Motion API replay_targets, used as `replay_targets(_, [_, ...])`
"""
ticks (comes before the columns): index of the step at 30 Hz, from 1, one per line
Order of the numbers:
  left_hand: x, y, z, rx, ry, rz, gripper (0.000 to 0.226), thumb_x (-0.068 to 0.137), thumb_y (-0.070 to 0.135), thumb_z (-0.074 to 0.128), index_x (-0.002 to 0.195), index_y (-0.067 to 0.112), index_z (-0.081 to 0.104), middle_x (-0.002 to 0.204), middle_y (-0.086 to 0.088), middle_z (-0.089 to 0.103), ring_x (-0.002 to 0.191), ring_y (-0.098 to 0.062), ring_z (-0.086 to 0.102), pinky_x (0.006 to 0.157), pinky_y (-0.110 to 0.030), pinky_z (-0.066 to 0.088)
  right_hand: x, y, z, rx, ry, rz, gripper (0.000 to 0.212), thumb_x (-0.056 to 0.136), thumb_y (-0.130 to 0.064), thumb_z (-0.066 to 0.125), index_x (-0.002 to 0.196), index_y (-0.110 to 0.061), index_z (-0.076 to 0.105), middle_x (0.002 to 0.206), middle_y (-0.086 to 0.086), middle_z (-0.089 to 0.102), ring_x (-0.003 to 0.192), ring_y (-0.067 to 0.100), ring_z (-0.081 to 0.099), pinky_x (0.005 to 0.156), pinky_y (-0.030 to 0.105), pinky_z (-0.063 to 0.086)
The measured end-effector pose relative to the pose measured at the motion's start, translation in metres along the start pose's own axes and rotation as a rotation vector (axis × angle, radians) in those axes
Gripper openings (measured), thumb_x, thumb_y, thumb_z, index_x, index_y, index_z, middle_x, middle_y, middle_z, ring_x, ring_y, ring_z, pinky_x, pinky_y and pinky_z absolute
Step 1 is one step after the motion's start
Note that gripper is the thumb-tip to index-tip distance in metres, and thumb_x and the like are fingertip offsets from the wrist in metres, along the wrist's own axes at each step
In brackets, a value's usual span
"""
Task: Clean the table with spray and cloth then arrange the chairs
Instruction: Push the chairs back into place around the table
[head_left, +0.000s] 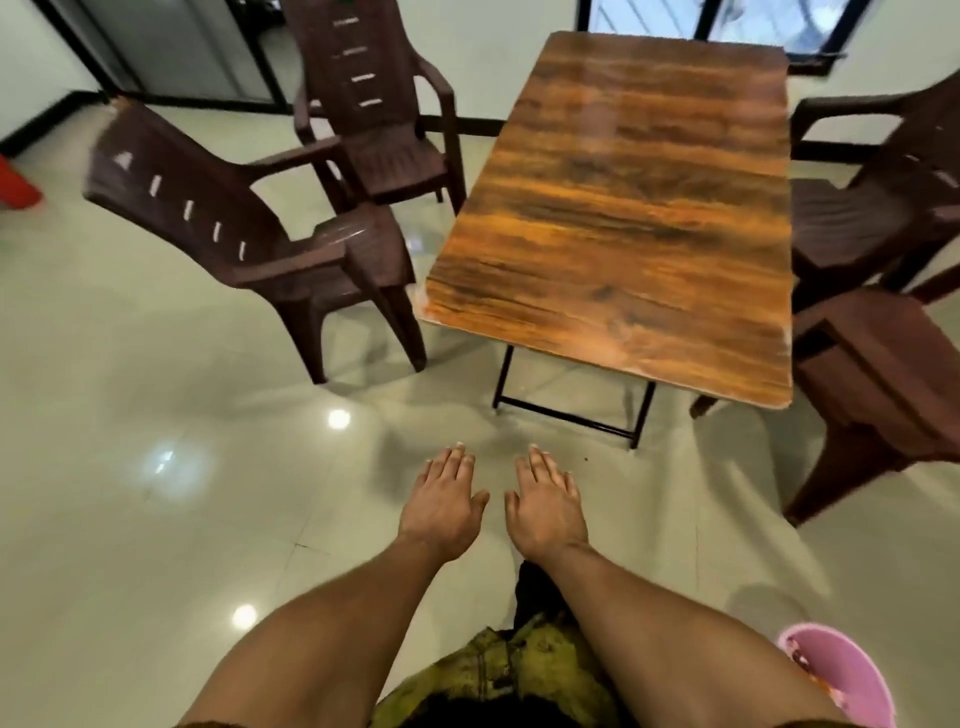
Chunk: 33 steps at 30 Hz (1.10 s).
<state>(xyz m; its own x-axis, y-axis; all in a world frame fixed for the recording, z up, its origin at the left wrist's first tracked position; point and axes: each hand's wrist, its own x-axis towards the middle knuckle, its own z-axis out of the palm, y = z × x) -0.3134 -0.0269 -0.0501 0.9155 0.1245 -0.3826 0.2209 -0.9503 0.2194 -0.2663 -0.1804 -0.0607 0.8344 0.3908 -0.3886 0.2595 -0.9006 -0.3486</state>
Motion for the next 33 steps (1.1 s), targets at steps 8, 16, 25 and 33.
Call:
replay_targets(8, [0.08,-0.061,-0.059,-0.096,0.067,-0.234,0.065,0.107,0.047,0.026,0.161,0.013,0.013,0.17,-0.005,0.006,0.157,-0.021,0.0,0.127,-0.039,0.004,0.129,-0.055,-0.053,-0.14,-0.088,-0.222,0.063,0.104,-0.044,0.029,0.16,-0.021,0.012,0.168,0.003,-0.002,0.154,0.02,-0.004,0.124,0.047,0.0])
replay_targets(16, [0.125,-0.15,-0.089,-0.191,0.111,-0.346,0.067,0.106,0.049,0.029,0.161,0.014,0.014,0.17,-0.005,0.006,0.157,-0.021,0.0,0.127,-0.039,0.003,0.212,-0.145,-0.048,-0.255,-0.098,-0.356,0.07,0.1,-0.057,0.029,0.159,-0.032,0.003,0.168,0.003,-0.008,0.154,0.024,-0.006,0.123,0.054,-0.001])
replay_targets(25, [0.159,-0.359,-0.171,-0.173,0.139,-0.366,0.072,0.104,0.057,0.025,0.161,0.015,0.01,0.17,-0.006,0.004,0.157,-0.023,-0.003,0.127,-0.041,0.001,0.31,-0.353,-0.022,-0.226,-0.057,-0.358,0.071,0.099,-0.059,0.026,0.16,-0.031,0.002,0.168,0.001,-0.006,0.154,0.021,-0.007,0.123,0.052,-0.003])
replay_targets(33, [0.185,-0.526,-0.255,-0.124,0.198,-0.387,0.071,0.105,0.057,0.025,0.162,0.016,0.01,0.17,-0.005,0.002,0.157,-0.023,-0.006,0.126,-0.042,-0.001,0.388,-0.526,-0.028,-0.193,0.021,-0.396,0.069,0.101,-0.055,0.027,0.16,-0.029,0.002,0.167,0.002,-0.01,0.154,0.022,-0.01,0.123,0.054,-0.002])
